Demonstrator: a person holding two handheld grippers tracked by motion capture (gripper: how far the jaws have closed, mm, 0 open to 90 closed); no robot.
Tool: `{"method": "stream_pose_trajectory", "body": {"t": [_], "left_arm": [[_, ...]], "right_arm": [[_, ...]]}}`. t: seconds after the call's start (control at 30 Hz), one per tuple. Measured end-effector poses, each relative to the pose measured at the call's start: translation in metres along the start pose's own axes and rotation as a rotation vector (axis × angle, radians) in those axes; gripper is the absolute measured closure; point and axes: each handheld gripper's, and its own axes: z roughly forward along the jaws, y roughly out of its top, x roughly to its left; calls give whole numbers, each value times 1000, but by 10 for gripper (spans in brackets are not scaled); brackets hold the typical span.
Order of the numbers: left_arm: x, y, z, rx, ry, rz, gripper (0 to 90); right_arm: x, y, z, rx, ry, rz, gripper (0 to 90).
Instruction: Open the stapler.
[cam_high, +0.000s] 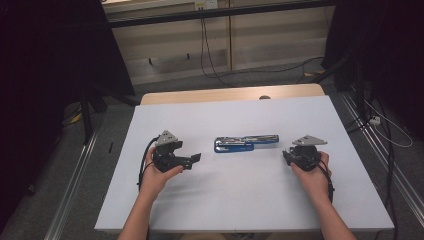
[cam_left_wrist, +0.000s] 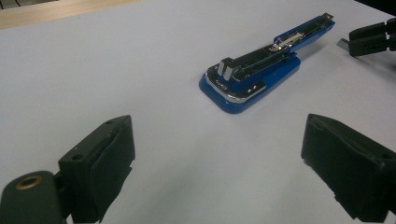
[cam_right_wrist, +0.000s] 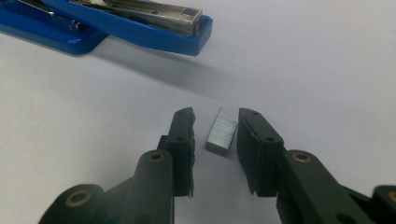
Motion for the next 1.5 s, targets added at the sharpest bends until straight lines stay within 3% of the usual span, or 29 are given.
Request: {"method": "stream_pose_trajectory", "body": {"t": [0.33,0.4,0.6,0.77,1.5], "left_arm": [[2,-1,-2,-1,4,-5,100],[1,-1,-2,0,7,4,100],[1,-1,-2,1,10,5,100],[0,-2,-3,6,12,15,100],[6,-4,-8,-25,21,-12,100]], "right_arm": [[-4,0,1,9,13,34,707],[-4,1,1,16,20,14,720],[-9,1,3,14,38,37,789],[-10,2,3,13,42,27,793],[-19,1,-5,-15,111,39,794]]}}
